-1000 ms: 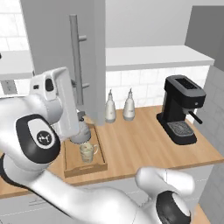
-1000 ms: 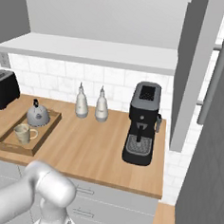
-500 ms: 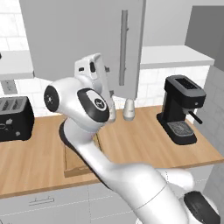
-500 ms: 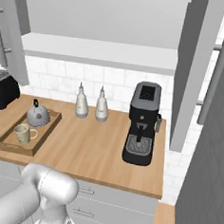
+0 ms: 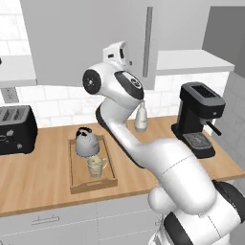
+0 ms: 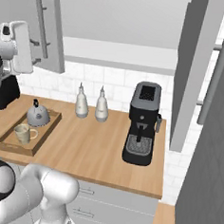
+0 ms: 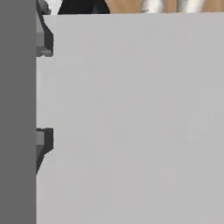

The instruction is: Pick the kettle from the counter and place it on the tray. Then pick the mug from the cabinet and place it on the tray. Then close the cabinet doors.

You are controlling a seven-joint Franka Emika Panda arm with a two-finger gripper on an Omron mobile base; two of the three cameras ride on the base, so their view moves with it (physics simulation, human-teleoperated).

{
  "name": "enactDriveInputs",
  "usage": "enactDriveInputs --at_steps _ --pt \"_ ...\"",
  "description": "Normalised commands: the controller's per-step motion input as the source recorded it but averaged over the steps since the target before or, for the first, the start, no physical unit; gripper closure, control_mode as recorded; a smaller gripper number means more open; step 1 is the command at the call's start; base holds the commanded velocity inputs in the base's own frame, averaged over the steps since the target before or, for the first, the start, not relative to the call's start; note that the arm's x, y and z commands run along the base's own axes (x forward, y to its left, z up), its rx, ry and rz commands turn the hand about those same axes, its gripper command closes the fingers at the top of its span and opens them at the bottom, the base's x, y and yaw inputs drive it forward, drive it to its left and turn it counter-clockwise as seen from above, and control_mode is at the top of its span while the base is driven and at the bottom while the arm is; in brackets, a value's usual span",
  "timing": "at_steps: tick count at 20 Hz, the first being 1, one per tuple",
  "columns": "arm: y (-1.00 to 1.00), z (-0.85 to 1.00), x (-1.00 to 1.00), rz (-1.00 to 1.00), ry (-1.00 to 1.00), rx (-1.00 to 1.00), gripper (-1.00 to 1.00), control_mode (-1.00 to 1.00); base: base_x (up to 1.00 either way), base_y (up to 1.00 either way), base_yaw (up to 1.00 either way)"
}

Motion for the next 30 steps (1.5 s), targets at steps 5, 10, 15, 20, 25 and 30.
enactDriveInputs --at_steps 5,10,15,20,25,30 --pt "-0.95 0.13 0.98 0.22 0.00 0.07 -1.00 -1.00 0.00 0.00 0.00" --pt "-0.87 0.00 0.79 0.33 0.00 0.02 -1.00 -1.00 0.00 0.00 0.00" --pt "-0.46 -0.19 0.61 0.37 0.00 0.00 -1.00 -1.00 0.00 0.00 0.00" --pt "-0.08 -0.23 0.88 0.28 0.00 0.00 -1.00 -1.00 0.00 0.00 0.00" --pt "0.16 -0.26 0.86 0.09 0.03 0.00 -1.00 -1.00 0.00 0.00 0.00" --pt "0.17 -0.06 0.65 0.00 0.09 0.00 -1.00 -1.00 0.00 0.00 0.00"
